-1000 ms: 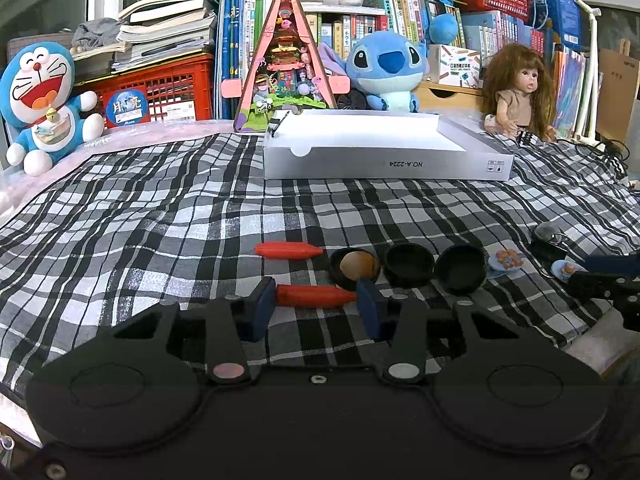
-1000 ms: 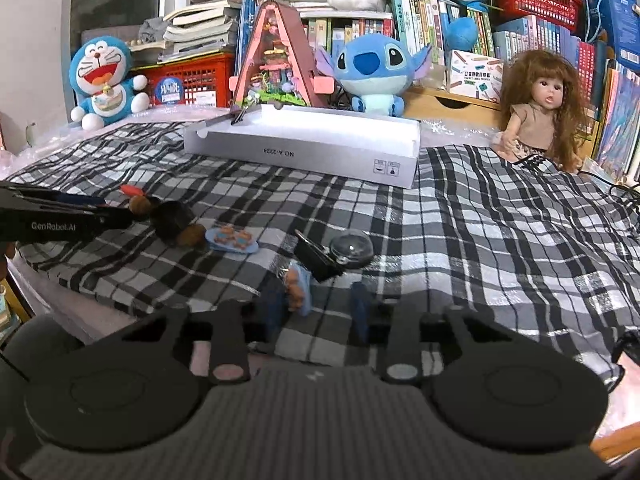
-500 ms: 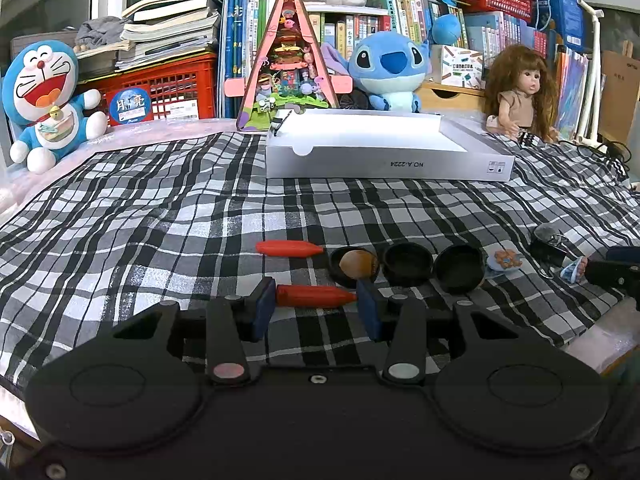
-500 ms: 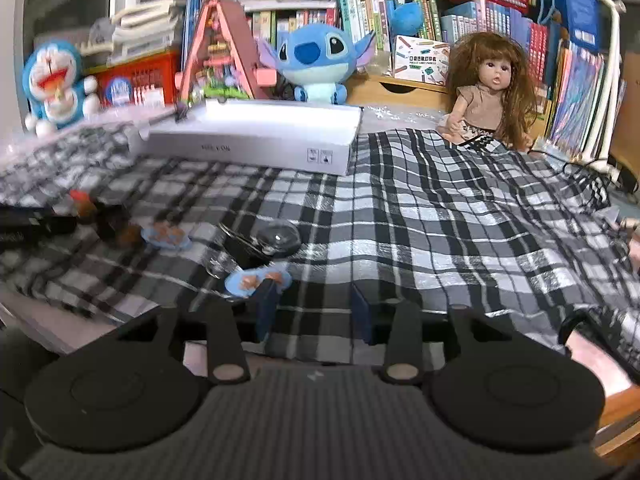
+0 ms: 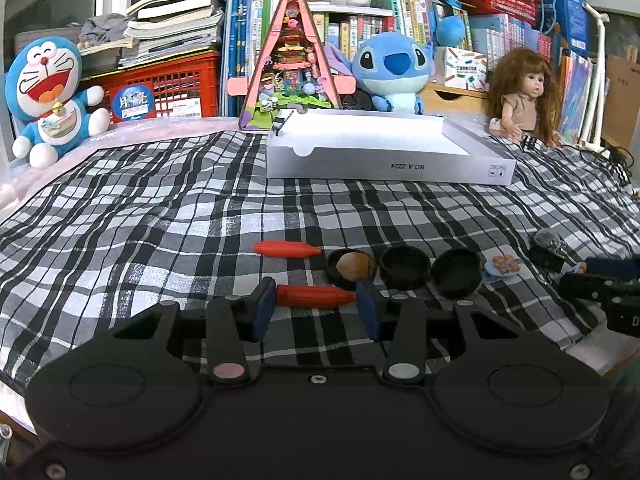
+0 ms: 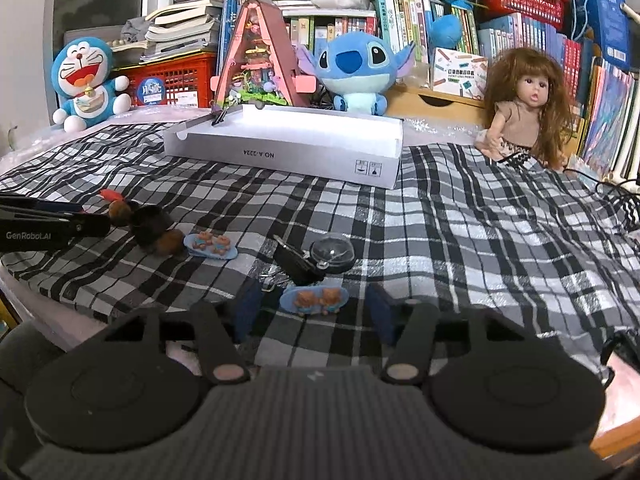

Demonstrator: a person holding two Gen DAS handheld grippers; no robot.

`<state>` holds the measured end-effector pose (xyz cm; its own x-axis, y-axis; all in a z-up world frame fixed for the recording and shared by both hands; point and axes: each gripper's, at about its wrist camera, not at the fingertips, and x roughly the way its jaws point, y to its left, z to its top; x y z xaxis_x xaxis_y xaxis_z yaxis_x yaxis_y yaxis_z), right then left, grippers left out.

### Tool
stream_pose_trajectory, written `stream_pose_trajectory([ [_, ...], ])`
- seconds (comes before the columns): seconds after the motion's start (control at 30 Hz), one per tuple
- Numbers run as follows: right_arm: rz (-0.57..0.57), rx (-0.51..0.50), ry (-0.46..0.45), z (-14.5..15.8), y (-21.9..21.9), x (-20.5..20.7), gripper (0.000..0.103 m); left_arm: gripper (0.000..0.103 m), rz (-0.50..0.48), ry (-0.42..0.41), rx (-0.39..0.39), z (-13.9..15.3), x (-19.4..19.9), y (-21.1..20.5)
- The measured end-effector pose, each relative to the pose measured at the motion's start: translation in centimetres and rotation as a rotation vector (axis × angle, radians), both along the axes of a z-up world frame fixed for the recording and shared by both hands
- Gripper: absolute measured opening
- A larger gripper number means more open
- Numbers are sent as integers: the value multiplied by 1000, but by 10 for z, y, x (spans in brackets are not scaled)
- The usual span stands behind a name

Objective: Organize rigid objects
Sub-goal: 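Grasp the orange-red carrot piece with the left tool while the right tool grasps the blue cookie dish, then carry the carrot and blue dish into the white box and open both tools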

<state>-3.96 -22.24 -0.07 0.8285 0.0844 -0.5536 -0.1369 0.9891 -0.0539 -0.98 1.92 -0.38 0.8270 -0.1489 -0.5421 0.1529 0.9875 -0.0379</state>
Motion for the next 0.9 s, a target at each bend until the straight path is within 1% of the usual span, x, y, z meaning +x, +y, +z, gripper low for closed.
stream_pose_trajectory([
  [0.07,-7,-3,-3,0,2,-1,39,42,16,-1,-8,4,1,0],
  [0.23,-23,3,-13,8,2,-1,39,42,19,-27,-30,20,2,3],
  [0.4,-41,35,-20,27,-2,5,39,42,14,-53,-24,43,16,5],
  [0.57,-56,97,-12,47,-10,26,39,41,-2,-56,-24,63,43,2],
  [0.67,-46,117,7,57,-10,46,39,42,11,-51,-14,69,65,-1],
  [0.8,-57,150,33,69,-13,77,39,42,19,-12,-30,75,99,-5],
  [0.9,-77,148,43,73,-13,98,39,41,29,22,-38,75,126,-10],
])
